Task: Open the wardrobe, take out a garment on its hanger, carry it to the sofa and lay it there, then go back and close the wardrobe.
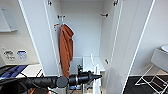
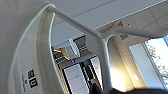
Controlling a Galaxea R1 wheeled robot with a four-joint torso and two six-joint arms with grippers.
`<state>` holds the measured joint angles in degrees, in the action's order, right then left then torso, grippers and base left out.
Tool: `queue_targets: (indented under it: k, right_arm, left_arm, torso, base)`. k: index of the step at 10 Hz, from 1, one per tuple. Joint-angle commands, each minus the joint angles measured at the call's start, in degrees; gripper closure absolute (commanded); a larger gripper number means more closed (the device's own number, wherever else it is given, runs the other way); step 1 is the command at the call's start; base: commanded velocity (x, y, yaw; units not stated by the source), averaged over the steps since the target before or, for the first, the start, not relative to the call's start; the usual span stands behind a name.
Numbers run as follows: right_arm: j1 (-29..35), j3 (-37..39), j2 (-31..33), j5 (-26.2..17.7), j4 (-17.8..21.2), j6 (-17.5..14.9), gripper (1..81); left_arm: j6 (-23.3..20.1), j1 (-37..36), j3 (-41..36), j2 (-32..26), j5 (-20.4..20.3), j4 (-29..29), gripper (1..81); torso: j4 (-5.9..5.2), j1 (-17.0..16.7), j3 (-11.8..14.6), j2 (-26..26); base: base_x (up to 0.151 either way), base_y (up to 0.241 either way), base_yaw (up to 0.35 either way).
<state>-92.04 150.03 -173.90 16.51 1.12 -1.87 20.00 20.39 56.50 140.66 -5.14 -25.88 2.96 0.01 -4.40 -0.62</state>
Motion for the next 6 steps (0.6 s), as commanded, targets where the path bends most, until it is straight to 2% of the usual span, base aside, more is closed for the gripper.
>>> queue_targets:
  k: [1, 4, 6]
  right_arm:
    - [2.0, -0.5, -0.2, -2.7, -0.2, -0.2, 1.0]
    - [2.0, -0.5, 1.0, -2.7, -0.1, 0.1, 1.0]
    - [1.7, -1.1, 3.1, -3.3, -0.4, -0.2, 1.0]
  left_arm:
    - [-0.4, -8.6, -2.0, 0.0, -0.4, 2.1, 81.1]
    - [-0.4, -8.6, -1.9, -0.1, -0.4, 2.2, 81.1]
    - [-0.4, -8.6, -1.9, -0.1, 0.9, 2.1, 81.1]
  torso:
    - [0.0, 0.0, 0.0, 0.0]
    - [0.0, 0.0, 0.0, 0.0]
    - [0.0, 0.0, 0.0, 0.0]
  base:
    - [0.0, 0.0, 0.0]
    - [0.0, 0.0, 0.0]
    - [0.0, 0.0, -0.159]
